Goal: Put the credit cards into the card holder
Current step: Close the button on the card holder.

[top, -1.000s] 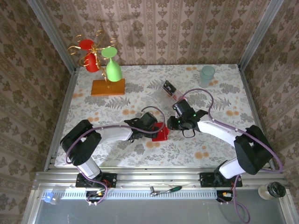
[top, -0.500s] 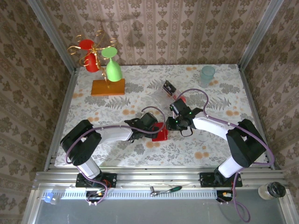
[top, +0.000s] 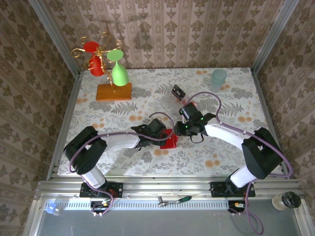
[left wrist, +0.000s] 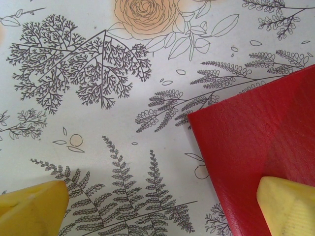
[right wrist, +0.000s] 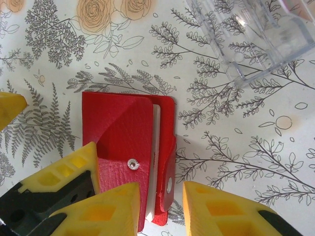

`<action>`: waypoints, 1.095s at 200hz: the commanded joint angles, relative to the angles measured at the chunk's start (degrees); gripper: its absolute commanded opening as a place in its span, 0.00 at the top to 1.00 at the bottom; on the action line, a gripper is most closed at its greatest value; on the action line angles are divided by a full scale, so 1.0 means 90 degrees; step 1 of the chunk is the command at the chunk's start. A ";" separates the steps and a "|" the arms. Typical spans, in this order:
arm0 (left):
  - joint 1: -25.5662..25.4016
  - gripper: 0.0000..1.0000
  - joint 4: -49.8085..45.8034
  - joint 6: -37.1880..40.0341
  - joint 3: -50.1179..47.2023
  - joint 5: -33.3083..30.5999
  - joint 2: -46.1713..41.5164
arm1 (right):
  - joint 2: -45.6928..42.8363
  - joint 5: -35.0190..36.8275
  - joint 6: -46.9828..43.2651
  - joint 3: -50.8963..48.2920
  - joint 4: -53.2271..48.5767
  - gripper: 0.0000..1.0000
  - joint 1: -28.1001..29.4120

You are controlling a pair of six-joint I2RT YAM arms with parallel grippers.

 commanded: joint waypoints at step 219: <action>-0.0029 0.00 -0.0359 0.0124 0.0041 -0.0146 0.0238 | 0.0823 -0.1535 0.0416 0.0045 0.1180 1.00 -0.0001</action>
